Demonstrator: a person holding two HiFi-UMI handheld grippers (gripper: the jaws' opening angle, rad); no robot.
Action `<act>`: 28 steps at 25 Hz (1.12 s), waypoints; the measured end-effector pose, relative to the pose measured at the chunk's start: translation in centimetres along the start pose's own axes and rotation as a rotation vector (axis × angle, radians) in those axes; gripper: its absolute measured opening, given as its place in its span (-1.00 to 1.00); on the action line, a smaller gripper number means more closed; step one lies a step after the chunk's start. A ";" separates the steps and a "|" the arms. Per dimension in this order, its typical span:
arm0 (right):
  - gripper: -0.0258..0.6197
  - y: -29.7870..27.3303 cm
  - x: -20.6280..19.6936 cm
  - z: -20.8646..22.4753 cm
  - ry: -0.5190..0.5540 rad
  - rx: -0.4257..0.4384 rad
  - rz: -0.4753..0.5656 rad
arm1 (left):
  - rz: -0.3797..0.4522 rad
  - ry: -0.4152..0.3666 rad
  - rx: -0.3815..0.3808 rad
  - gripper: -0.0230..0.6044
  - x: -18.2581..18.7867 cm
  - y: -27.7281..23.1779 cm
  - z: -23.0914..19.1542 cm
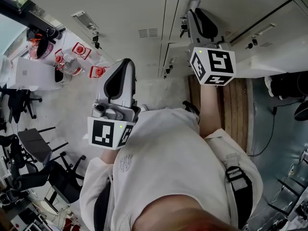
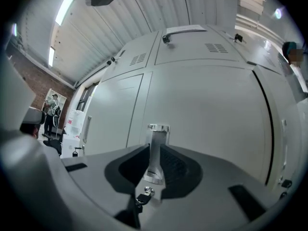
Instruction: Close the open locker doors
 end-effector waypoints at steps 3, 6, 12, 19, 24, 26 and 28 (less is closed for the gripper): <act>-0.81 1.8 1.4 0.2 -0.013 -0.005 0.044 | 0.001 0.001 -0.008 -0.90 0.2 0.2 0.7; -0.81 4.1 3.0 -0.1 -0.020 0.023 0.090 | -0.001 0.004 -0.020 -0.90 0.1 0.2 1.5; -0.85 10.3 4.2 -1.2 -0.055 0.110 0.119 | -0.009 0.021 -0.057 -0.90 -0.3 0.0 4.0; -0.87 16.2 0.5 -1.2 -0.137 0.123 0.035 | -0.019 0.035 -0.086 -0.90 -1.4 -0.1 7.5; -0.87 18.6 -3.2 -1.8 -0.185 0.141 -0.050 | -0.034 0.033 -0.088 -0.90 -2.7 0.1 9.7; -0.87 19.2 -4.2 -2.4 -0.206 0.164 -0.077 | -0.042 0.028 -0.084 -0.90 -3.0 0.4 10.2; -0.87 19.7 -4.6 -2.8 -0.219 0.184 -0.092 | -0.052 0.026 -0.073 -0.90 -3.2 0.7 10.5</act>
Point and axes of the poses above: the fingertips, and each gripper's own axes: y backward along the fingers, z to its right, x out of its top, the point moved 6 cm from there along y, backward along the fingers, and after that the axes turned 4 degrees about z, right-handed, at the moved point
